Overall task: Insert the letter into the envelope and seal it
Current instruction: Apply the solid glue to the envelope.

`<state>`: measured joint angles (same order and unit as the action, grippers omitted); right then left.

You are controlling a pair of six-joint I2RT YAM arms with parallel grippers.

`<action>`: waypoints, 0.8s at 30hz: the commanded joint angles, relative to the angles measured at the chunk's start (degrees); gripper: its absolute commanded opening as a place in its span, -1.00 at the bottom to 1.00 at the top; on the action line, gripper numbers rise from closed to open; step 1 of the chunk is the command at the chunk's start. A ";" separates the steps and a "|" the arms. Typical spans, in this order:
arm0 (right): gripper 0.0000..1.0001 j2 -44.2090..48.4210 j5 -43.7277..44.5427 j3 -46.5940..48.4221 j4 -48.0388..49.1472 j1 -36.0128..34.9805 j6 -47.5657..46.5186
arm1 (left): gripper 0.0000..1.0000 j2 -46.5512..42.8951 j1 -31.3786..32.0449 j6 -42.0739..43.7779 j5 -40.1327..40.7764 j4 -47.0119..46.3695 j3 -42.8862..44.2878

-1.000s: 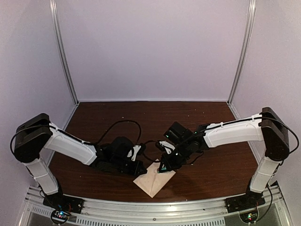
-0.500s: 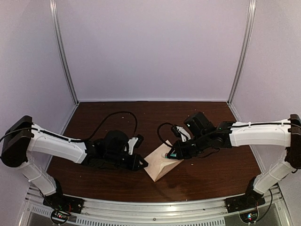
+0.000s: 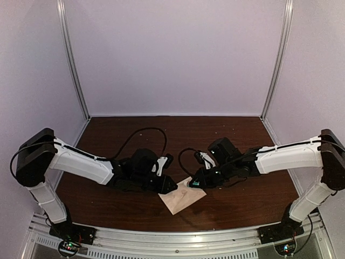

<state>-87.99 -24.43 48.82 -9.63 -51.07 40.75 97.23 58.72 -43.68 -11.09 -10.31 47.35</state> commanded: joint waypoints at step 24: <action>-0.89 -9.51 -4.18 5.59 -9.46 0.45 -7.81 | -1.00 6.91 0.18 0.06 -3.56 -5.07 -5.30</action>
<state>-96.29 -27.73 53.12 -16.60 -50.96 35.03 102.98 58.72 -43.16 -14.11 -14.02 43.29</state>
